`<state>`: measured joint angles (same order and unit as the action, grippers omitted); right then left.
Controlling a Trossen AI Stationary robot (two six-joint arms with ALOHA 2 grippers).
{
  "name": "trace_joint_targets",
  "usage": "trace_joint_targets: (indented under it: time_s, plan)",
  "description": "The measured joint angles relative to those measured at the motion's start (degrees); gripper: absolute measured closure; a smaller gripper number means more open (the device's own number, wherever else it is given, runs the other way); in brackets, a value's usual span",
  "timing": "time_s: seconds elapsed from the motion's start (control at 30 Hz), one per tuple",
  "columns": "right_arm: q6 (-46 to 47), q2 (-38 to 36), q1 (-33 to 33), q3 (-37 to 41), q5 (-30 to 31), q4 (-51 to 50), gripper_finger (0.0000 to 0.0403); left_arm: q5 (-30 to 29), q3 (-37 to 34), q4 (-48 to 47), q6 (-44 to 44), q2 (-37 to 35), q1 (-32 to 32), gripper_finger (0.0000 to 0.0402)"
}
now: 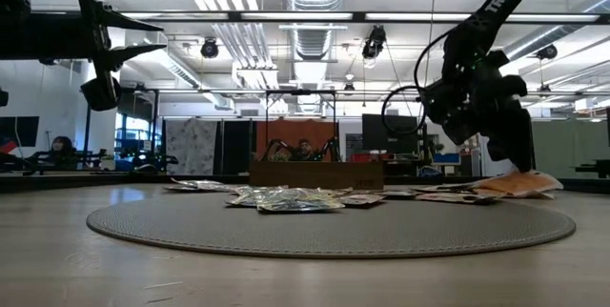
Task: Pick & Place Tea
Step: Put the white tea bag into the left section of the wooden organizer
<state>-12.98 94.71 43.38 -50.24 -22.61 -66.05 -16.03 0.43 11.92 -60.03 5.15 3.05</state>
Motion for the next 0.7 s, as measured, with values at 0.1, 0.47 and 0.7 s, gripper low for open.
trace_joint_targets:
  time_s: [0.1, 0.47, 0.7]
  plan:
    - [0.0, -1.7, 0.0, 0.0, 0.0, -0.2, 0.0394, 0.0, 0.0, 0.0, 0.0, 0.0, 0.0, 0.0310]
    - [4.9, -15.9, -0.2, -1.3, 2.4, -0.6, 0.0394, 0.0, 0.0, 0.0, 0.2, 0.0, 0.0, 0.0310]
    - [11.3, -23.8, -1.2, -1.5, 19.5, 2.7, 0.0394, 0.0, 0.0, 0.0, 0.3, 0.0, 0.0, 0.0310]
